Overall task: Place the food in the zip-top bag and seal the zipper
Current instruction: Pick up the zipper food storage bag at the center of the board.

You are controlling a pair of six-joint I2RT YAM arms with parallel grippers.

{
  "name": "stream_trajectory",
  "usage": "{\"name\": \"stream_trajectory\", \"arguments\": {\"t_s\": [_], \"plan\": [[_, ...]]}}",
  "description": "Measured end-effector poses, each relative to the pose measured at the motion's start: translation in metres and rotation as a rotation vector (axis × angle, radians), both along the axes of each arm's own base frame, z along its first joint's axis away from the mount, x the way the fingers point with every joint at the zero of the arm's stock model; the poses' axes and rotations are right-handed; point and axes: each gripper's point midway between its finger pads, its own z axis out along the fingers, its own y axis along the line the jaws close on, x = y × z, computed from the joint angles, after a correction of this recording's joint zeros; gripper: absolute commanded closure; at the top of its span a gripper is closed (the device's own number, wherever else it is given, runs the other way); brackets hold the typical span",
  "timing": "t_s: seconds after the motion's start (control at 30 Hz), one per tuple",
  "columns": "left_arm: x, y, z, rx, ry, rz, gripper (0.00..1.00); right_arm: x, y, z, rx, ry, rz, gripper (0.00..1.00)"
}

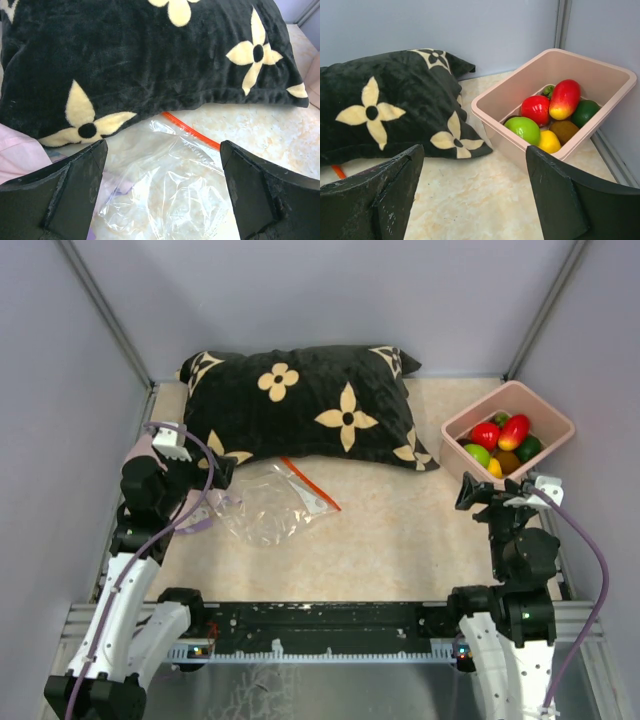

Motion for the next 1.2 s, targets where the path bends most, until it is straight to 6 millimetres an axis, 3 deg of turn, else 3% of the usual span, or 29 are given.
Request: {"name": "stream_trajectory", "arguments": {"t_s": [0.3,0.57,0.73,0.93,1.03,1.2], "plan": [[-0.003,-0.010,-0.007,-0.044,0.045,-0.043,0.00,0.004,0.009,-0.003,0.022,0.015,0.045,0.16],[-0.005,-0.024,-0.026,-0.139,0.154,-0.084,0.03,0.024,0.036,-0.028,0.070,0.144,0.181,0.16],[-0.011,-0.034,-0.059,-0.224,0.273,-0.075,0.05,0.032,0.057,-0.039,0.098,0.202,0.293,0.16],[-0.022,-0.072,-0.112,-0.261,0.462,-0.097,0.05,0.054,0.091,-0.058,0.157,0.301,0.471,0.16],[-0.025,-0.082,-0.128,-0.258,0.491,-0.083,0.05,0.065,0.110,-0.074,0.212,0.339,0.569,0.16],[-0.020,-0.080,-0.147,-0.259,0.507,-0.019,0.04,0.065,0.154,-0.122,0.268,0.441,0.715,0.17]]}}
